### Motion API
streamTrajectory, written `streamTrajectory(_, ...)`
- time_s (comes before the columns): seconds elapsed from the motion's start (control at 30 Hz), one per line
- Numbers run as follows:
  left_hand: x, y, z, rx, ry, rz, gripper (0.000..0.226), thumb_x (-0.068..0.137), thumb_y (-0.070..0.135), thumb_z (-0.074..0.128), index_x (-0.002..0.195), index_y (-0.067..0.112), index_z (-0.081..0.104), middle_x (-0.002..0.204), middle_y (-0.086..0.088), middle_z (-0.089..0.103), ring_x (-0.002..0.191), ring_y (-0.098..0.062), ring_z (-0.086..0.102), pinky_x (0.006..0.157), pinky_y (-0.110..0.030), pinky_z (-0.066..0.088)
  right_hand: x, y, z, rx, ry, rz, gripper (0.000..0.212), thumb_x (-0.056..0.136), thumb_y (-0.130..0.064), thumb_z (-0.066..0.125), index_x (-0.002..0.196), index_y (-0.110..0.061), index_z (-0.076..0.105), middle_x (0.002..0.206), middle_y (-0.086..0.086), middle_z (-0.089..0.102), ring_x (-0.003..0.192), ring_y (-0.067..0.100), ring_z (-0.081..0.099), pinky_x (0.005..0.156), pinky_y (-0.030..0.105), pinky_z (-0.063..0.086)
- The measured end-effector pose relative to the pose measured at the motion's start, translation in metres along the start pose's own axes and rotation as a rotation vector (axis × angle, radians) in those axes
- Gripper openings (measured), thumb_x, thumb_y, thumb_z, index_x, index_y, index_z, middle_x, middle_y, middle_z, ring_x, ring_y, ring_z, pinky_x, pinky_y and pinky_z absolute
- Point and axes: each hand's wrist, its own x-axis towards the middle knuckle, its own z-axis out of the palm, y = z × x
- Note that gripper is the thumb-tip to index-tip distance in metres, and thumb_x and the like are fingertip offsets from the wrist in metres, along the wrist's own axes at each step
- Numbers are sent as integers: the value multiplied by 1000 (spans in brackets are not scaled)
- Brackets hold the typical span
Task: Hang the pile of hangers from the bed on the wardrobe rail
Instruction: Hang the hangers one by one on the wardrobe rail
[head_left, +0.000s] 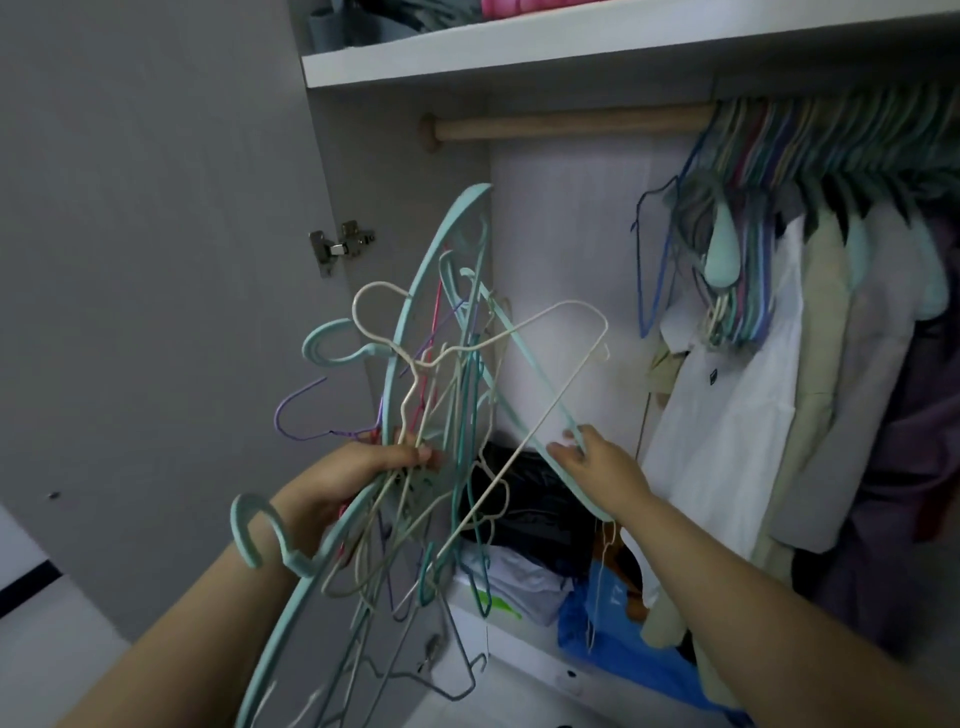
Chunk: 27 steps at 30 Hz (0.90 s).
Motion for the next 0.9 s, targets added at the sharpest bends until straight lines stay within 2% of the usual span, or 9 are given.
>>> streamTrajectory(0.07,-4,-7,0,4,-11,-19,79,38,58,90,97,8,78,108,-9,73,102,-19,69,81,-19,52,-4,3,2,118,50,-5,45,94,-54,43,77,-16,59,76,-3,68,72,22,63,75,36,52)
streamTrajectory(0.13,-8,-15,-2,2,-14,-52,78,36,58,90,95,9,78,109,-9,73,103,-20,69,84,-21,52,-7,4,3,200,118,-4,50,96,-51,43,62,-15,53,65,0,66,59,21,59,69,38,51)
streamTrajectory(0.23,-11,-25,-6,13,-44,-103,78,37,59,90,97,10,78,107,-7,74,103,-19,68,89,-26,49,-6,5,-1,100,124,-9,52,97,-51,40,64,-13,55,61,-3,64,60,16,58,67,33,48)
streamTrajectory(0.37,-16,-31,-8,10,-72,-155,42,44,44,85,80,21,81,90,3,75,90,-14,68,80,-20,50,2,9,-17,-15,135,-46,49,96,-53,38,72,-13,54,67,4,65,69,25,61,70,34,47)
streamTrajectory(0.53,-21,-34,-6,-30,-74,-113,61,36,52,93,82,14,79,89,-6,74,82,-18,69,73,-25,54,13,2,-41,-147,103,-57,55,97,-55,32,79,-8,55,78,11,62,75,30,57,72,37,48)
streamTrajectory(0.6,-20,-36,-7,-42,-43,-120,64,36,50,94,83,10,77,90,-11,72,82,-22,69,73,-28,55,16,0,-46,-173,104,-76,53,97,-54,33,73,-11,51,74,10,60,73,31,56,66,36,46)
streamTrajectory(0.7,-20,-37,-7,-51,-30,-141,57,40,44,94,82,9,76,87,-14,71,80,-24,67,73,-29,55,17,-2,-53,-224,145,-94,50,96,-55,35,62,-18,38,59,3,48,64,28,51,55,33,33)
streamTrajectory(0.8,-20,-39,-7,-57,-2,-168,36,49,34,83,76,11,77,85,-11,71,80,-20,68,72,-25,54,17,-1,-61,-416,241,-75,45,95,-59,33,69,-22,40,63,-7,45,69,24,50,72,34,34)
streamTrajectory(0.9,-22,-47,-12,-68,28,-196,34,49,35,80,73,12,77,85,-10,72,78,-19,69,71,-24,54,20,0,-68,-374,218,65,54,98,-56,17,91,-13,49,84,4,53,87,27,53,94,41,33)
